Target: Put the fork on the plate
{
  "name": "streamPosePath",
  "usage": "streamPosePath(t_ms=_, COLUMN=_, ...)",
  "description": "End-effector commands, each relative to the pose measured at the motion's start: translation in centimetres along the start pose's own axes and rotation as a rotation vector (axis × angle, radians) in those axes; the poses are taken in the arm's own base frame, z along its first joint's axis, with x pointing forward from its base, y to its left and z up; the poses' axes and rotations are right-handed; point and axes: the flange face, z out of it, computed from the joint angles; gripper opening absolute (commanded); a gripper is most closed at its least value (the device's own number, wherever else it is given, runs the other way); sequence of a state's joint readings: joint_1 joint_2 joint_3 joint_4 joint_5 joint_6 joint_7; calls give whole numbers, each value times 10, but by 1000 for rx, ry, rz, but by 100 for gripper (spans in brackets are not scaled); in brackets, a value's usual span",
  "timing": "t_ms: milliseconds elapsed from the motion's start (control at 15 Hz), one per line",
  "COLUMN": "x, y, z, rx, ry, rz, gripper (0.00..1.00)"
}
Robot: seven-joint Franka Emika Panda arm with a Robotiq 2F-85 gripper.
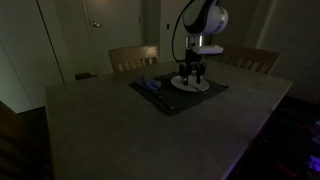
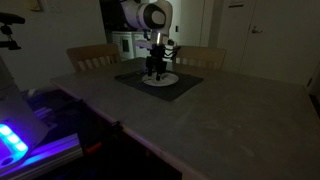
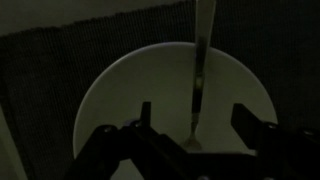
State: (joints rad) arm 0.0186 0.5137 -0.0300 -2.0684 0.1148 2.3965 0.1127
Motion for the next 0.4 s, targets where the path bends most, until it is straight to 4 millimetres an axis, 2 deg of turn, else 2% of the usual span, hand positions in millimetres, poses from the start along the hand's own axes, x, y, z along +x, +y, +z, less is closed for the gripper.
streamPosePath(t_ms=0, x=-11, y=1, z=-37, rx=-31, ry=-19, rz=-31, gripper=100)
streamPosePath(t_ms=333, x=-22, y=-14, z=-74, rx=-37, ry=-107, rz=-97, gripper=100)
